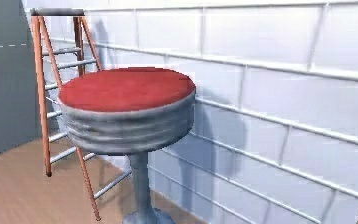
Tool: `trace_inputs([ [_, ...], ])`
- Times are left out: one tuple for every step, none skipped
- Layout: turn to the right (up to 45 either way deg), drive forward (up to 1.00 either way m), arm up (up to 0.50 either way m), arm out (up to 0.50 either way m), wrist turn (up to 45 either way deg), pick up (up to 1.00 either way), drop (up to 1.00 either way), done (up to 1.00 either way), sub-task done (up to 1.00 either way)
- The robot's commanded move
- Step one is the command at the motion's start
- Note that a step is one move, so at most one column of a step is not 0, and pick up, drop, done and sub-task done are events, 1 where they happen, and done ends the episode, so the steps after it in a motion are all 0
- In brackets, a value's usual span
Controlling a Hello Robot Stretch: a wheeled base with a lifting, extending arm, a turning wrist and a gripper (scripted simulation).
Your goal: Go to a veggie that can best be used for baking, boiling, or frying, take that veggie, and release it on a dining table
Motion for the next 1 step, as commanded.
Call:
trace_inputs([
  [-30.0, 0.0, 0.0, 0.0, 0.0, 0.0, 0.0, 0.0, 0.0],
])
